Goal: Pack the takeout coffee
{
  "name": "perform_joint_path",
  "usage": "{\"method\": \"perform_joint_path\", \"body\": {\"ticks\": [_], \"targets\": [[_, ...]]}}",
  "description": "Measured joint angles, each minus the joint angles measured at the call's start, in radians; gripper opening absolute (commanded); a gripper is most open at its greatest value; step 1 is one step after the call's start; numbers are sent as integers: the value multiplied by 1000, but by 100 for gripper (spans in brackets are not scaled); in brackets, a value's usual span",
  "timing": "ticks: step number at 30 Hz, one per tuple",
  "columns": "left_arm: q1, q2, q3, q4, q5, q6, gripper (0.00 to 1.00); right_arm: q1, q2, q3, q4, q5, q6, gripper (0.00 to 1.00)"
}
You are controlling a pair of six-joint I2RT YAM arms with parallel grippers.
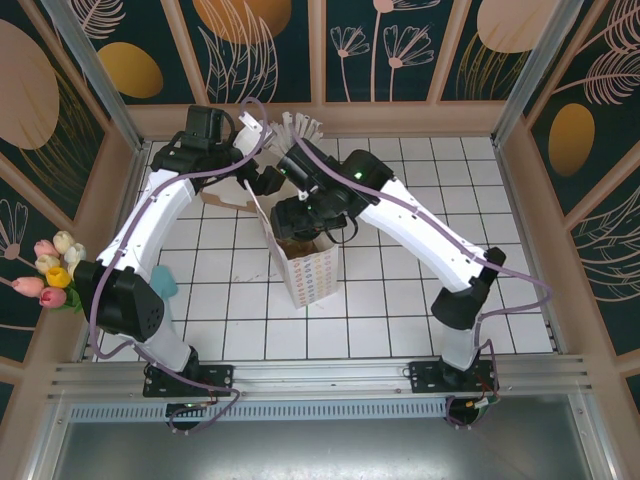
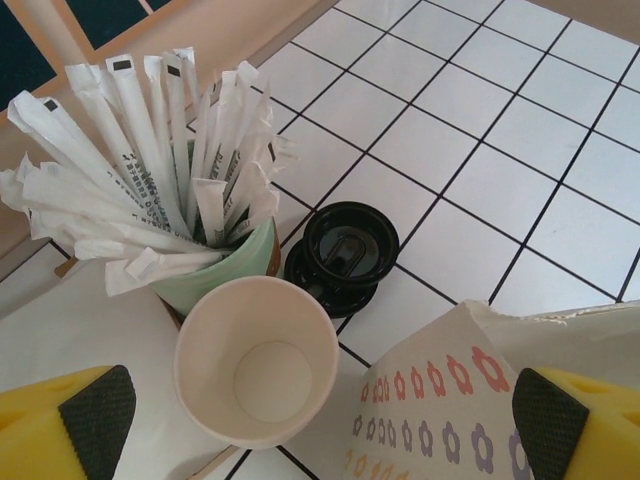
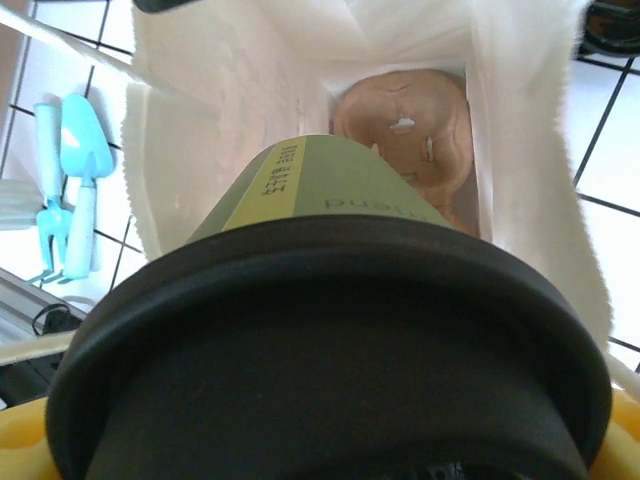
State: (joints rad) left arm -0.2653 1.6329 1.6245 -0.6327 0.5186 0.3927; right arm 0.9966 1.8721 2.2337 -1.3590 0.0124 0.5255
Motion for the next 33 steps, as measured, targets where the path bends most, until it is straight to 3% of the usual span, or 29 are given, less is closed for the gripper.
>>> {"method": "perform_joint_path", "body": {"ticks": [14,24,33], "targets": [[3,-80,-60,134,-104,-102,99,-2,22,11,-3,-15,-30,58],[5,-83,-64,81,5,-4,98,32,26,69,-3,-26,-28,59],[5,-1,-22,-34,24,64,86,9,35,1,-1,17,9,58]]}}
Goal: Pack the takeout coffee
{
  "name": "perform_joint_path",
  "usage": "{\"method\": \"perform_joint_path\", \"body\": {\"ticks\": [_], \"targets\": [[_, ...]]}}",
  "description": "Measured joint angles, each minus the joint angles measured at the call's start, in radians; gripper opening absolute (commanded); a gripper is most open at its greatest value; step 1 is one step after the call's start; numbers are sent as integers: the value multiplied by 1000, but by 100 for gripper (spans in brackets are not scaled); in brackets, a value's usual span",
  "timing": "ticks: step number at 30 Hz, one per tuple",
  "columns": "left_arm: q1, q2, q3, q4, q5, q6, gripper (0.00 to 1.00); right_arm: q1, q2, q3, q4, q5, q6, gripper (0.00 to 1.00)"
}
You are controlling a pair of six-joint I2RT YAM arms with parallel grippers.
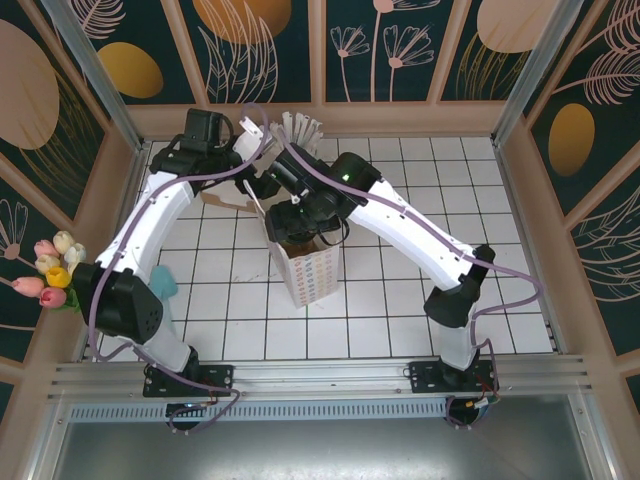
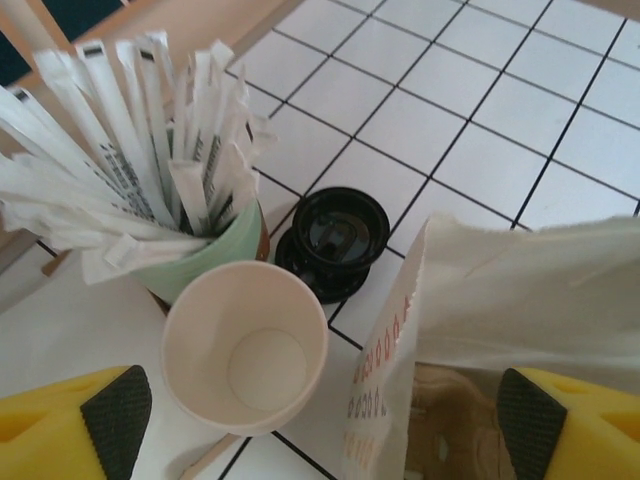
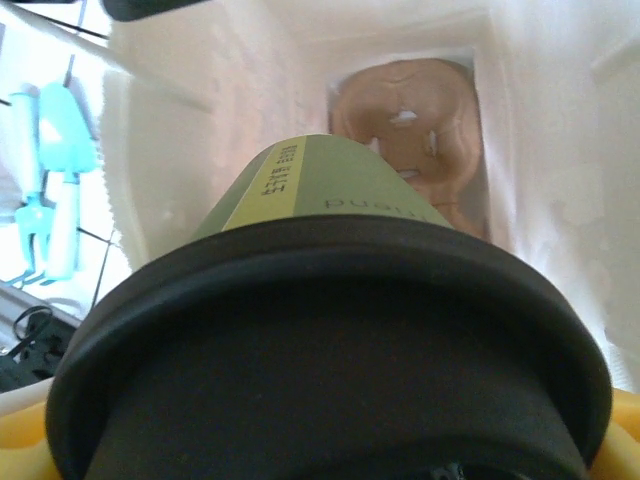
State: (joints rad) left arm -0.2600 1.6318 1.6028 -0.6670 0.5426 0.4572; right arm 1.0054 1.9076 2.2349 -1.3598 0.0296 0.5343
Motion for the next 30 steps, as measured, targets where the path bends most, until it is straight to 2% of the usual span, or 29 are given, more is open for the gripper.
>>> {"method": "perform_joint_path", "body": {"ticks": [2,7,9,12,19,24,30], "targets": [[0,16,2,-19,3,11,78,-9,-7,-25,0,1,0,58],[0,34,10,-40,15,16,49,-22,-22,-47,0,0,-5,57],[0,33,11,-37,26,6,43,-24,-24,-48,0,-2,-12,57],[0,21,-7,0,47,-26,36,-43,-26,-52,0,-5,-24,56],[0,-127,-223,147,104,-140,22,-93,-24,-47,-1,-5,-30,56],[0,-183,-291,207,132,-208,3,-93,-22,-16,0,-4,-31,56],[0,-186,-292,223,146,-294,0,-88,23,-14,-2,-4,-74,56]]}}
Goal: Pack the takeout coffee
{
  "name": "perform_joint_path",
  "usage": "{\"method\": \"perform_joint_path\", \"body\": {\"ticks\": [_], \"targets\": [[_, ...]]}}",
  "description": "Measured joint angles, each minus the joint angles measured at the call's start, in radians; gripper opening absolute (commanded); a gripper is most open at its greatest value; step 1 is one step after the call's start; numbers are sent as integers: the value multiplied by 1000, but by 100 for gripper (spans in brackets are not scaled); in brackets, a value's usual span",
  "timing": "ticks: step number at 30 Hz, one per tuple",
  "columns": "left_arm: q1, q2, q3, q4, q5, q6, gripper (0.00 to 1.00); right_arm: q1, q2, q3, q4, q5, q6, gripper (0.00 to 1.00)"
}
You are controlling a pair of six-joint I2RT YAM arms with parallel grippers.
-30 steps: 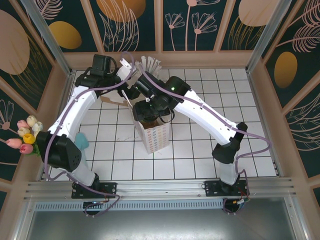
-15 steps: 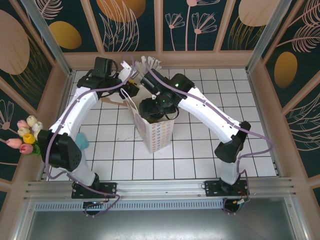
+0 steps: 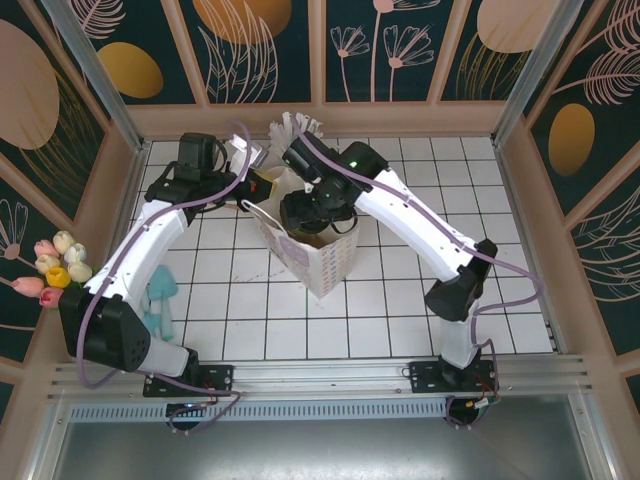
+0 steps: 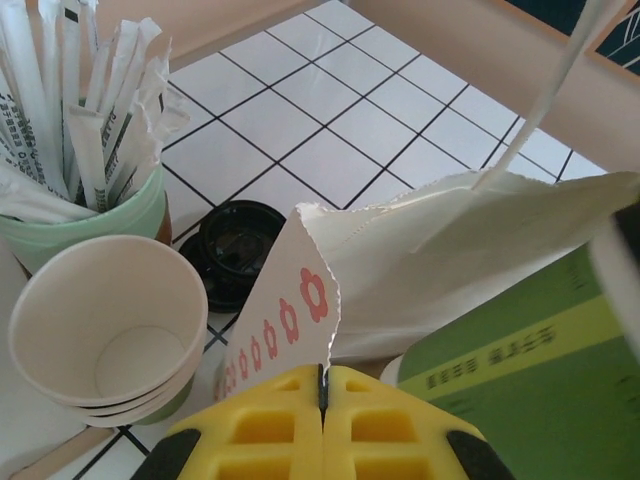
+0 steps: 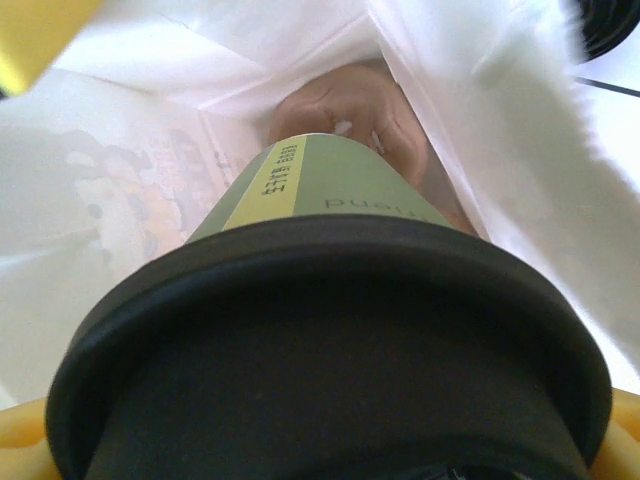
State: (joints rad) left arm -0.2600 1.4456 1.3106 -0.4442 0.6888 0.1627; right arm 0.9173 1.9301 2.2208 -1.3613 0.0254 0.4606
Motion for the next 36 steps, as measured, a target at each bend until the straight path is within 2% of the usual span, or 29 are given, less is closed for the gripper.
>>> {"method": "perform_joint_path", "body": {"ticks": [7,16,26,36], "targets": [[0,-2,0,-2,5,-85,0,1,36,-23,2,3,-67,55],[0,-36,0,-38,-29,-215,0,0,36,-147,1,-2,-145,55],[-6,-183,-110,-22,-63,-383,0,0,19,-245,2,-35,-187,54],[-13,-241,-145,-24,-142,-505,0,0,21,-257,3,-53,-288,54]]}}
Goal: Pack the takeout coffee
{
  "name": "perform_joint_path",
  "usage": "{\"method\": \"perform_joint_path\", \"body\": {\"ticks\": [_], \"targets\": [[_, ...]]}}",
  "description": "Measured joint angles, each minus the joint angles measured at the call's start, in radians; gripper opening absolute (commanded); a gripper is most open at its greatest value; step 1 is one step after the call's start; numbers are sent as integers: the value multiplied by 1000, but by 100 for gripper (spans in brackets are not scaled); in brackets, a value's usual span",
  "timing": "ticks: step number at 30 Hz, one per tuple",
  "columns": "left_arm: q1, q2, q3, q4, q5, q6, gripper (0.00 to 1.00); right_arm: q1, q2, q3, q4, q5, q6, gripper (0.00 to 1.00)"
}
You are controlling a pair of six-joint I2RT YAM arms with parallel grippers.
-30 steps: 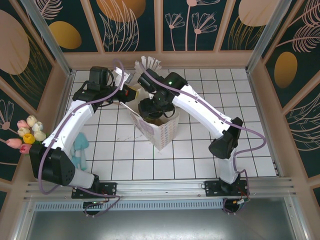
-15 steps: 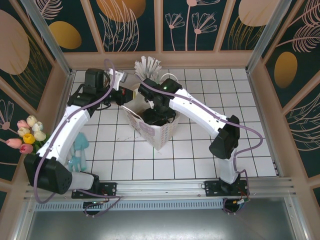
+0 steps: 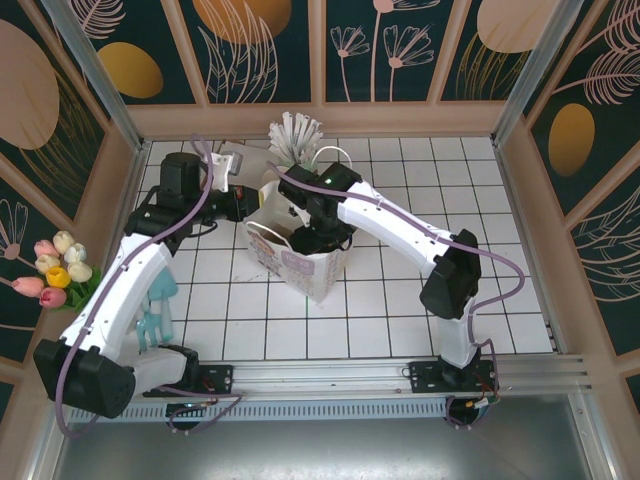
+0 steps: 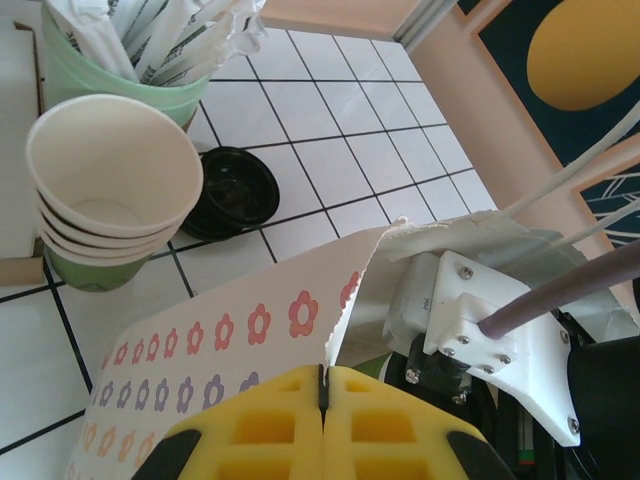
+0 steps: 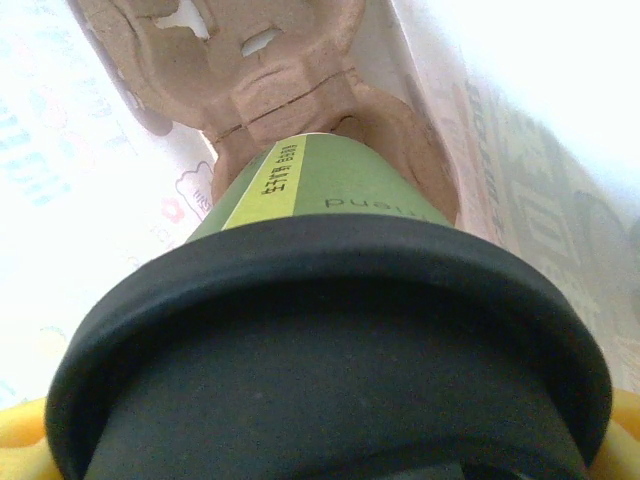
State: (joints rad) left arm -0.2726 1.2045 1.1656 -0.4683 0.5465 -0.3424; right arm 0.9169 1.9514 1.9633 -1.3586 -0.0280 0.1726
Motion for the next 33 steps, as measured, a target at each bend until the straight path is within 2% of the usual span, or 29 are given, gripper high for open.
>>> {"method": "perform_joint_path", "body": {"ticks": [9,33], "targets": [[-2,7,-1,0,-58,-26,0,0,39,18,1,0,-57,54],[-2,31,-40,46,-56,-30,0,1,85,66,0,0,-63,53]]}}
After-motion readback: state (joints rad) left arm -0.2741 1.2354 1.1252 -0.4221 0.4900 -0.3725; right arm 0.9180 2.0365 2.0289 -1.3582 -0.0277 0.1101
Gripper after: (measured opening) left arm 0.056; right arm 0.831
